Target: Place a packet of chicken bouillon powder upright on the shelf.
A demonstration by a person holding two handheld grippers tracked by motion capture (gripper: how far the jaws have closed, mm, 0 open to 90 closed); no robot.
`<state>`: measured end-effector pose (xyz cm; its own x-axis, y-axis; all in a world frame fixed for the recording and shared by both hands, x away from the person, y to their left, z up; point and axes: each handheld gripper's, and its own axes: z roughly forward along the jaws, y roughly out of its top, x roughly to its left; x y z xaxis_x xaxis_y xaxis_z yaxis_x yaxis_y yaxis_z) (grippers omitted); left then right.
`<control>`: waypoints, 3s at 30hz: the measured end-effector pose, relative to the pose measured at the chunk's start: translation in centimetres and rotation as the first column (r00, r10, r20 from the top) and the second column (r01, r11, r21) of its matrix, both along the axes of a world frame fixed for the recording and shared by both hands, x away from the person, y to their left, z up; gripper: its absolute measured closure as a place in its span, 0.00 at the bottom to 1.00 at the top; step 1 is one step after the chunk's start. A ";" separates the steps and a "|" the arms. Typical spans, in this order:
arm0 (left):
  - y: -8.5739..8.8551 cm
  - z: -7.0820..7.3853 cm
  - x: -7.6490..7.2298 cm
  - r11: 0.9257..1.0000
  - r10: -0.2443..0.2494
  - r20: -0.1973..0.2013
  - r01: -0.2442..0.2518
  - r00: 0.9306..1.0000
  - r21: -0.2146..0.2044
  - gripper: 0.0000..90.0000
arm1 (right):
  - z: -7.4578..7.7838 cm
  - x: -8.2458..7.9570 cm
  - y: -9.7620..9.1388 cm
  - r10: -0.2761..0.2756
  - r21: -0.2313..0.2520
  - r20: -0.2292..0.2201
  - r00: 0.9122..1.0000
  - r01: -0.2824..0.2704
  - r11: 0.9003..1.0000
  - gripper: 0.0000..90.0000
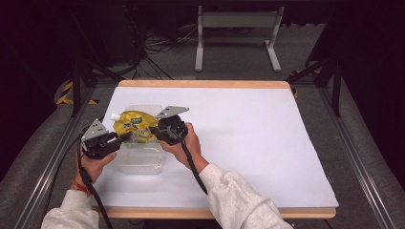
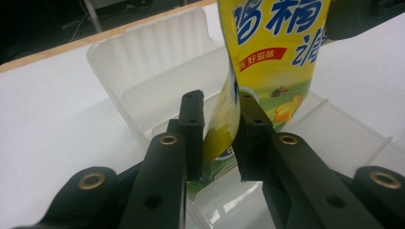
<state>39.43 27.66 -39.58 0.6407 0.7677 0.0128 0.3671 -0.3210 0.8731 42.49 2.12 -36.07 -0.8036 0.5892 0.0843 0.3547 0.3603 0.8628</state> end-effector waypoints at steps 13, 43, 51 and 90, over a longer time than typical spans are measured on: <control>-0.6 -0.1 -0.1 0.999 0.027 0.003 -0.027 1.000 0.047 0.85 | -1.0 0.3 0.0 0.020 -0.040 0.032 0.999 -0.019 0.999 0.99; -0.3 0.2 -2.6 0.991 0.131 0.068 -0.133 0.989 0.027 0.70 | -0.7 -0.4 -2.1 0.010 -0.084 0.100 0.995 -0.002 0.996 0.80; -0.2 0.4 -3.5 0.989 0.144 0.084 -0.147 0.986 0.025 0.70 | 0.0 -1.2 -3.2 0.022 -0.094 0.128 0.992 -0.010 0.996 0.80; -3.1 1.2 -7.3 0.998 0.062 0.134 -0.066 0.989 0.021 0.57 | 1.4 -3.4 -11.9 0.048 -0.228 0.221 0.974 0.004 0.974 0.57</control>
